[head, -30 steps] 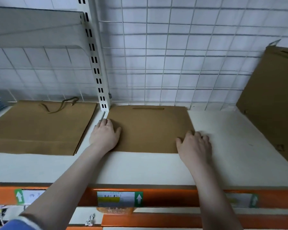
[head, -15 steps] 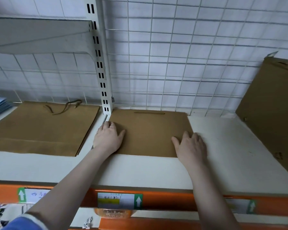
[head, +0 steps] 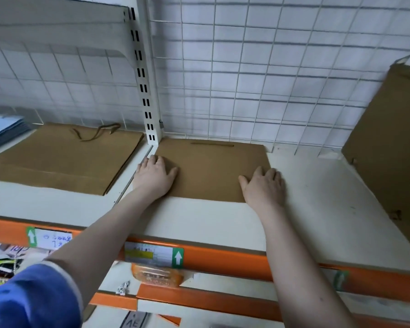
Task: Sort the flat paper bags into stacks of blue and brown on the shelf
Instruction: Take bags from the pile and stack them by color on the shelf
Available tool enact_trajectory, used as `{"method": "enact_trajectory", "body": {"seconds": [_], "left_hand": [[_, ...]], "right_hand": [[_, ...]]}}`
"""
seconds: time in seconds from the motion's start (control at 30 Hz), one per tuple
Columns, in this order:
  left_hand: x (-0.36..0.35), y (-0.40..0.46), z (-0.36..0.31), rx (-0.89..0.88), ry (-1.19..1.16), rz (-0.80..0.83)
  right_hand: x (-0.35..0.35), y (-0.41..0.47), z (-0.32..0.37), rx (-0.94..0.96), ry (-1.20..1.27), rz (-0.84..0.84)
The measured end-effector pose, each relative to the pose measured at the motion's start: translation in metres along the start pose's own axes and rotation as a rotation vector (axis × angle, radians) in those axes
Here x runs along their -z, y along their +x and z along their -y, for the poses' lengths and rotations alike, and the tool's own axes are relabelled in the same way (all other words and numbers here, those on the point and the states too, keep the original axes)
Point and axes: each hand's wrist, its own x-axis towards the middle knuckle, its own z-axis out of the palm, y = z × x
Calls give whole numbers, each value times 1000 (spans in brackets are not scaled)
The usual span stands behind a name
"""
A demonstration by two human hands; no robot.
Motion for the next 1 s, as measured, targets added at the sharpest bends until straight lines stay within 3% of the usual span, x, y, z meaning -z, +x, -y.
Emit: {"method": "enact_trajectory", "body": {"seconds": [0.3,0.57,0.77,1.0], "left_hand": [[12,-5,-1,-12,-45,4],[28,-35,32,-77,11,-255],[61,-66,116,-4,-13,-394],[100,-120,276,100,-38,-476]], "right_hand": [[3,12,-1,29,2,-21],[11,-30,32,103,-18,-119],[0,-87,109,207,25,-157],[-22,-177,258,352,175,-223]]}}
